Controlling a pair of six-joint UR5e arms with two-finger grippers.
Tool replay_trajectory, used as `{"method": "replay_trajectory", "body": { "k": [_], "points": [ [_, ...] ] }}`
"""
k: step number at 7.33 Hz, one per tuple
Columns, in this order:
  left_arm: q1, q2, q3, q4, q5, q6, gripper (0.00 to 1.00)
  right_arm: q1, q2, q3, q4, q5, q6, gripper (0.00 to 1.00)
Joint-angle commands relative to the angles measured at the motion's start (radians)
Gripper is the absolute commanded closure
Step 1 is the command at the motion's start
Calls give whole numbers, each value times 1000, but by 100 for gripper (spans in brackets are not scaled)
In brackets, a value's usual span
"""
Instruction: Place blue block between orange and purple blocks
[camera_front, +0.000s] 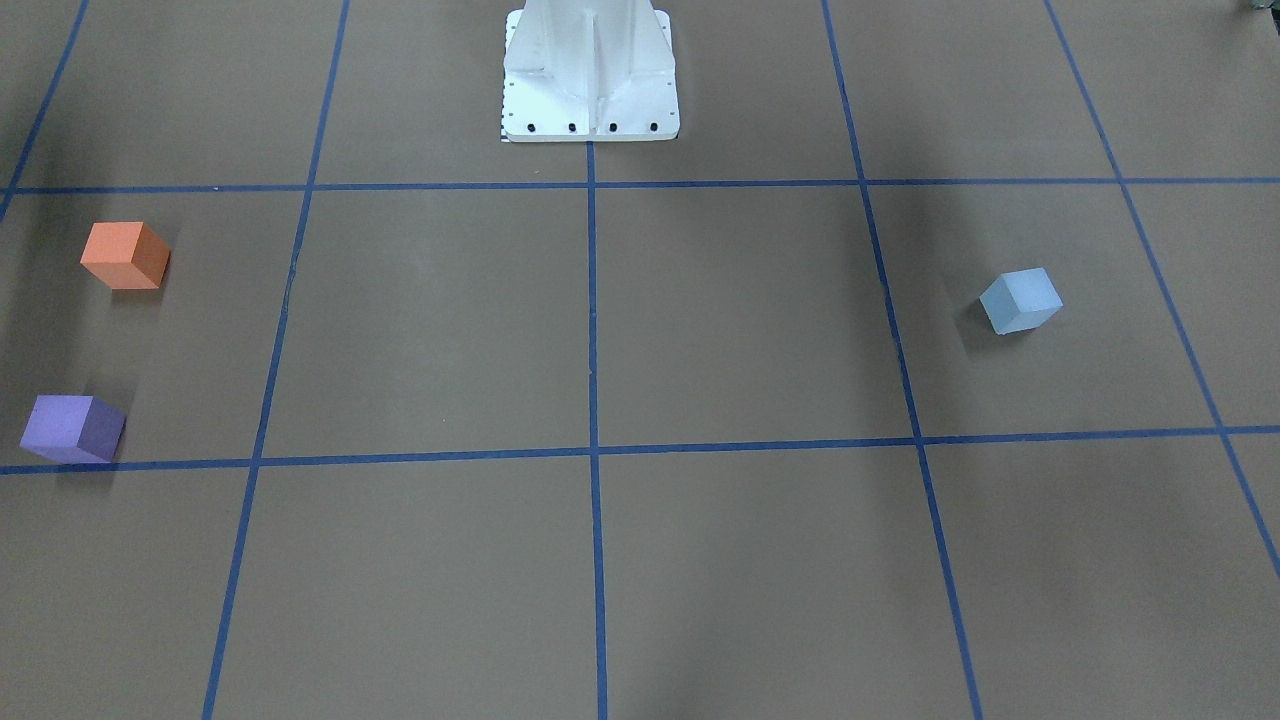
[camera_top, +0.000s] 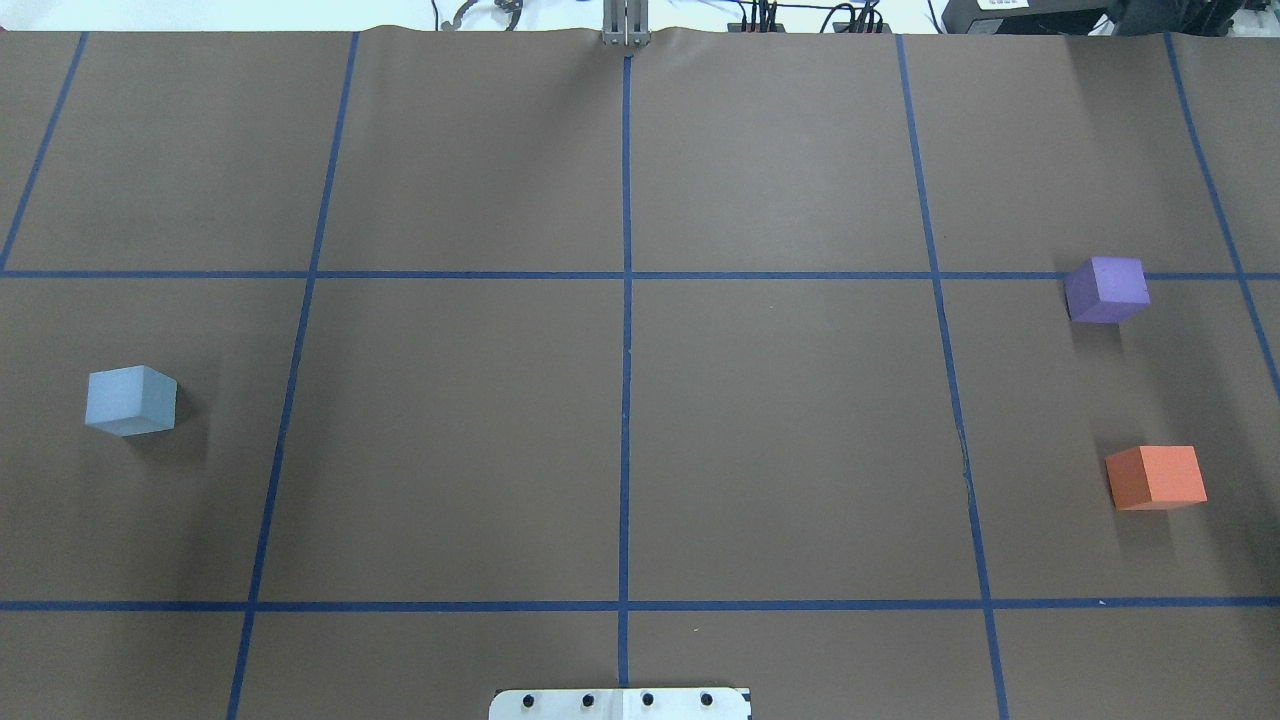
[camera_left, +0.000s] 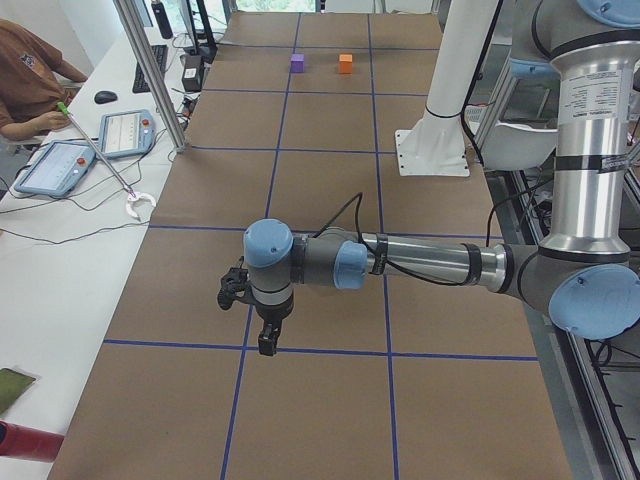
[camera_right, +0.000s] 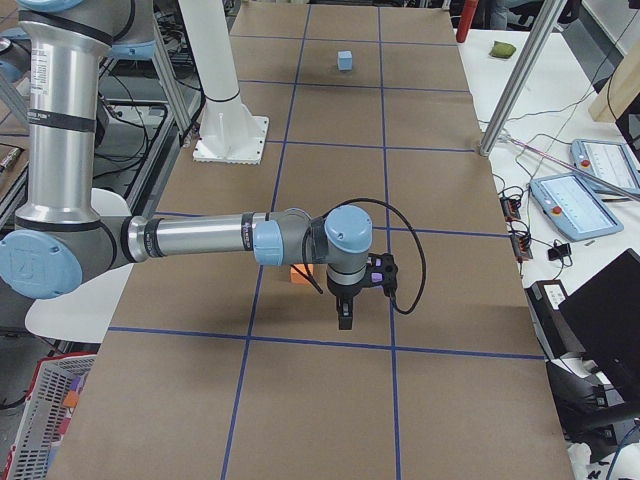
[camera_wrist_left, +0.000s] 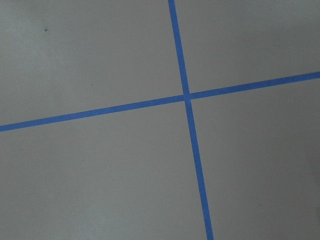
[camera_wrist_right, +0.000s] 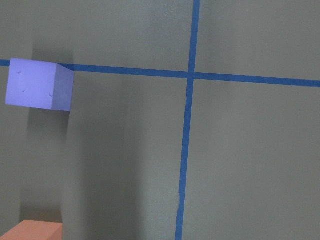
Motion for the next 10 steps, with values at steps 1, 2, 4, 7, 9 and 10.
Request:
{"method": "replay_trajectory", "body": {
  "k": [1,2,4,7,9,10],
  "points": [
    [0,3,0,0,-1,0,0,1,0,5,0,0,-1,0],
    [0,3,0,-1,-7,0,0,1,0,5,0,0,-1,0],
    [0,-7,-8,2,-3,-2,0,1,2,5,0,2,-1,0],
    [58,-17,-171,-3,-10,-154,0,1,2,8,2,5,2,0],
    [205,-55,-273,-16,-24,-328,0,1,3,7,2,3,-1,0],
    [233,-57,-265,-19,-90,-395,0,1,3,8,2,5,0,0]
  ]
}}
